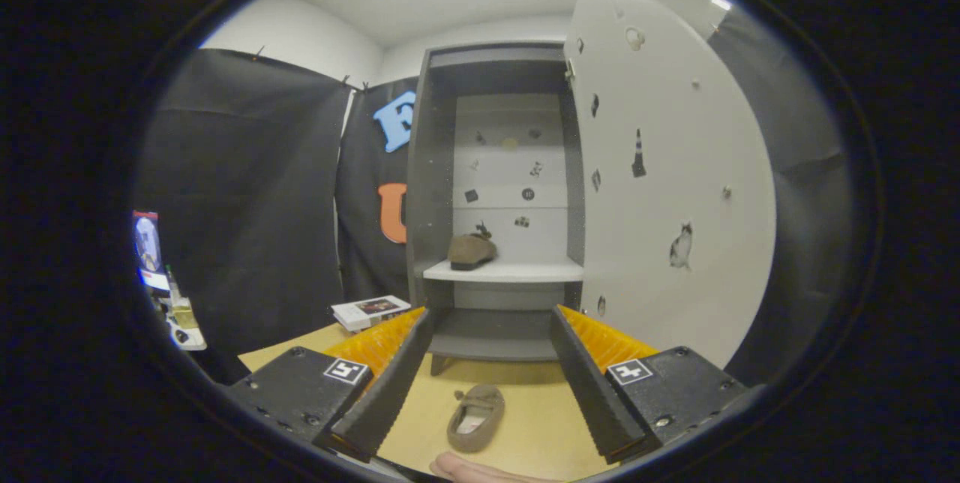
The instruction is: Open the shoe cabinet door, grab the shoes and put them into the shoe cabinet, then close the shoe cabinet door.
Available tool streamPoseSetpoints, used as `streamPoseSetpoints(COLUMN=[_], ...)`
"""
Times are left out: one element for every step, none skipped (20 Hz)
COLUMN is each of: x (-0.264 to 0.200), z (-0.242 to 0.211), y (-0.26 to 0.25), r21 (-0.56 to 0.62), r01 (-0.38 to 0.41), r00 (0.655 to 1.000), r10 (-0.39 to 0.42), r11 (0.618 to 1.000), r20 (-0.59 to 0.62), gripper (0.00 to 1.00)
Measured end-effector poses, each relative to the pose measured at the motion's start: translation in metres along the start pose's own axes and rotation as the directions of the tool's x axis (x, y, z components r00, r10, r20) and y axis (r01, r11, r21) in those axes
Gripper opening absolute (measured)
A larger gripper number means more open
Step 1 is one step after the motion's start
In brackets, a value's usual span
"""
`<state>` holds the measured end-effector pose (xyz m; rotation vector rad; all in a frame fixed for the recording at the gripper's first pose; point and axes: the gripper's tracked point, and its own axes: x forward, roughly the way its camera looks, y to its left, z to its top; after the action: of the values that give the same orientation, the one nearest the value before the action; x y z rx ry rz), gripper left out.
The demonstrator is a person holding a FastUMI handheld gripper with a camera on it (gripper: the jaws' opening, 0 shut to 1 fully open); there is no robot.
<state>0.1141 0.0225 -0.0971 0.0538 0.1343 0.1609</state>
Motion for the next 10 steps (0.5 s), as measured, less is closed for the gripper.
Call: streamPoseSetpoints(x=[0.011,0.022,0.031,0.04,0.052,0.061,0.069,0.078,0.085,0.092], z=[-0.016,-0.031,-0.048,-0.065,-0.082,-0.1,-0.119,-0.134,-0.148,-0.161], y=[0.004,0.008,0.012,0.014,0.017,0.021,0.024,0.026,0.027,0.028], r21=[0.013,0.031,0.049,0.065,0.082,0.088,0.086,0.083,0.081,0.074], r01=[-0.007,-0.014,-0.019,-0.02,-0.014,-0.015,-0.017,-0.015,-0.009,-0.004], r00=[1.0,0.998,0.995,0.992,0.988,0.98,0.969,0.959,0.95,0.941], r10=[0.007,0.015,0.024,0.028,0.027,0.032,0.038,0.038,0.034,0.029], r11=[1.0,0.999,0.999,0.998,0.997,0.996,0.996,0.996,0.997,0.997], r20=[-0.029,-0.06,-0.093,-0.12,-0.154,-0.197,-0.243,-0.282,-0.312,-0.338], gripper=[1.0,1.0,1.0,1.0,1.0,1.0,1.0,1.0,1.0,1.0])
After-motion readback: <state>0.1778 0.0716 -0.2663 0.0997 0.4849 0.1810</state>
